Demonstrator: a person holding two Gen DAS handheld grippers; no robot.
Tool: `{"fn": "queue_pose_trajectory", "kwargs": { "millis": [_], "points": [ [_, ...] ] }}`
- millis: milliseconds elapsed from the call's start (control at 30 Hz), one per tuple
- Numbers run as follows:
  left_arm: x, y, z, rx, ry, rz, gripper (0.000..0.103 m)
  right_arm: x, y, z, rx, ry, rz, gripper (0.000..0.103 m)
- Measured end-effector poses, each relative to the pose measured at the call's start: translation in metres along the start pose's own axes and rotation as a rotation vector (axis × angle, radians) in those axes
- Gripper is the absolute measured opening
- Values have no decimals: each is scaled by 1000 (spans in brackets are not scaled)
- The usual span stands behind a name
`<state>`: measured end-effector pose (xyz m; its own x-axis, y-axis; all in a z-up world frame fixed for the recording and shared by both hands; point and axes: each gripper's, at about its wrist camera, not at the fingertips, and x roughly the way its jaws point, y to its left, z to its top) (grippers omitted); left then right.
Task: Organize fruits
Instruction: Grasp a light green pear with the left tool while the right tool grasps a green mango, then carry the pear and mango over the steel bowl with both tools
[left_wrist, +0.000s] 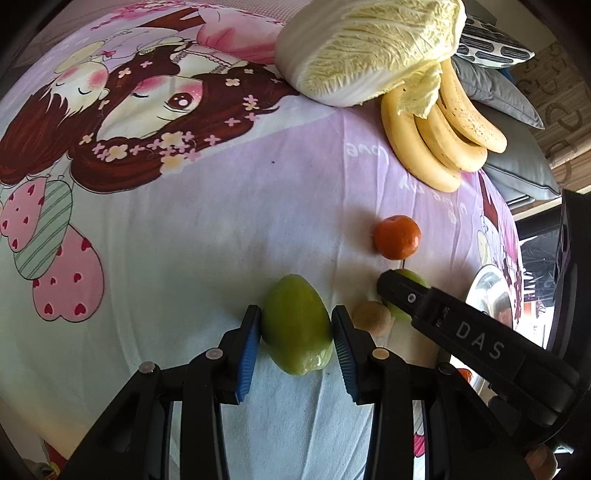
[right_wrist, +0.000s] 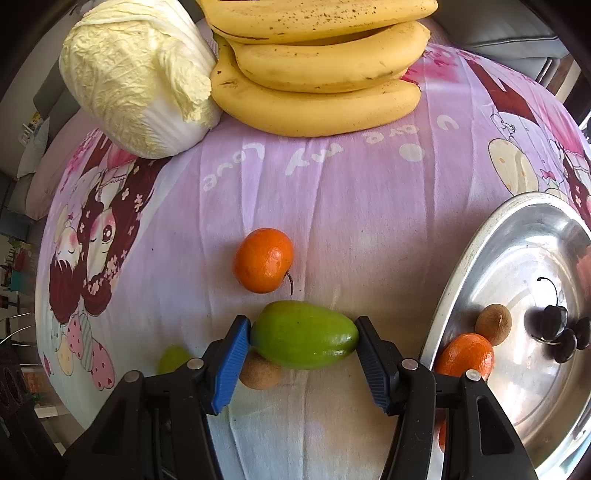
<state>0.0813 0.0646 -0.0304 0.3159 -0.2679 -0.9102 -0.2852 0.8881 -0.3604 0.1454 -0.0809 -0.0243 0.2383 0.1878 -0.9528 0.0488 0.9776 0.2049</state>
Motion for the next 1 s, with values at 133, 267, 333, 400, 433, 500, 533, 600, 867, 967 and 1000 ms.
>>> {"fn": "queue_pose_trajectory", "kwargs": {
  "millis": [133, 267, 333, 400, 433, 500, 533, 600, 867, 967, 1000],
  "points": [
    [-3, 10, 5, -37, -11, 4, 41, -5, -4, -6, 5, -5, 11, 61],
    [-6, 14, 8, -50, -22, 13, 41, -9, -7, -11, 8, -11, 24, 61],
    [-7, 15, 10, -54, -28, 17, 40, -11, -8, -14, 6, -14, 28, 61],
    [-8, 15, 11, -61, -31, 17, 40, -14, -10, -18, 2, -17, 34, 61],
    [-8, 16, 13, -65, -32, 19, 40, -16, -10, -19, 1, -19, 38, 61],
    [-12, 18, 14, -70, -37, 21, 40, -19, -11, -22, -1, -24, 45, 61],
    [-12, 18, 16, -73, -40, 23, 40, -22, -11, -22, -1, -27, 48, 61],
    [-15, 19, 17, -75, -47, 25, 40, -26, -11, -25, -6, -33, 53, 61],
    [-19, 15, 21, -75, -61, 31, 40, -49, -14, -32, -18, -78, 89, 61],
    [-19, 9, 25, -64, -66, 32, 40, -56, -14, -31, -25, -95, 100, 61],
    [-19, 7, 26, -61, -66, 28, 40, -58, -14, -31, -27, -98, 103, 61]
  ]
}}
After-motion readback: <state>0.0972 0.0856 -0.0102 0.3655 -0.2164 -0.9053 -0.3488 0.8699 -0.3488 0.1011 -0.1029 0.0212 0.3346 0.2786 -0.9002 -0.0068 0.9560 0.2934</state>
